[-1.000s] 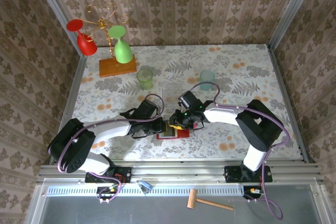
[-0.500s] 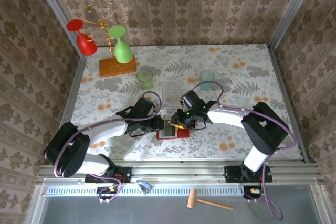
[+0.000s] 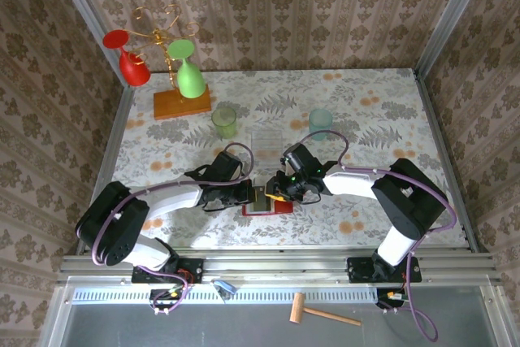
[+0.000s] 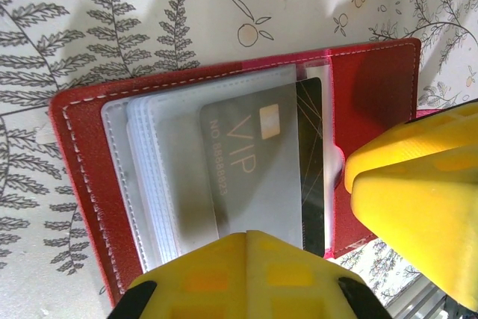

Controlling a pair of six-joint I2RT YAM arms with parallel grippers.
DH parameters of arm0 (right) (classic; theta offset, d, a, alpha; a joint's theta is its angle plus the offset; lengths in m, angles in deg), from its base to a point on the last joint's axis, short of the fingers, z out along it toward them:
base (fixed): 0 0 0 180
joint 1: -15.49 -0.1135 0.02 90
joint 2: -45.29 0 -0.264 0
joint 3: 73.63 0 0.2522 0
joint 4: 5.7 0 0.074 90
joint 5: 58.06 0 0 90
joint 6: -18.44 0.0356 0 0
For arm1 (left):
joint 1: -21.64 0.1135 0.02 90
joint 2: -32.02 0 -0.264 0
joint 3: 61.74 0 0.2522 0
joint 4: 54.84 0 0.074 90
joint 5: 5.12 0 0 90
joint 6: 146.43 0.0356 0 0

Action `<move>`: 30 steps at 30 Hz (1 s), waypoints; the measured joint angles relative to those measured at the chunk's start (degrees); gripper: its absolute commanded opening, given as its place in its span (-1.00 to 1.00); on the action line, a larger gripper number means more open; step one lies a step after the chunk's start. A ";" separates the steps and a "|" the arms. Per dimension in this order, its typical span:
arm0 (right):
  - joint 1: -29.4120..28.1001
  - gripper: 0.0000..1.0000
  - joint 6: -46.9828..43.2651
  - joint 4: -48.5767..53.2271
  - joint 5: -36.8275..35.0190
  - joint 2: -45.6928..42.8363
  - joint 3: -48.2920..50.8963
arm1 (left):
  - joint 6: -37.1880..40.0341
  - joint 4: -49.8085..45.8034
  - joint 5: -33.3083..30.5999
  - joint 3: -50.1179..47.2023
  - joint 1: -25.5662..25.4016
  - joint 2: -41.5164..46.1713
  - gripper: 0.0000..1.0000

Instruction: Take the credit cards out of the card holder

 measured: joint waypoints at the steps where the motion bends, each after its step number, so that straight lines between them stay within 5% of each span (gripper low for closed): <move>1: 0.09 -0.49 -0.02 -0.37 0.00 0.00 0.33 | 0.13 -0.02 0.00 0.00 0.00 -0.09 -0.97; 20: 0.66 -0.50 0.79 -9.31 5.95 2.25 2.47 | 0.37 0.20 0.15 -0.02 0.00 -1.46 -0.97; 30: 0.44 -0.51 0.20 -5.18 5.33 3.91 0.42 | 0.37 0.15 0.09 -0.04 0.00 -1.31 -0.99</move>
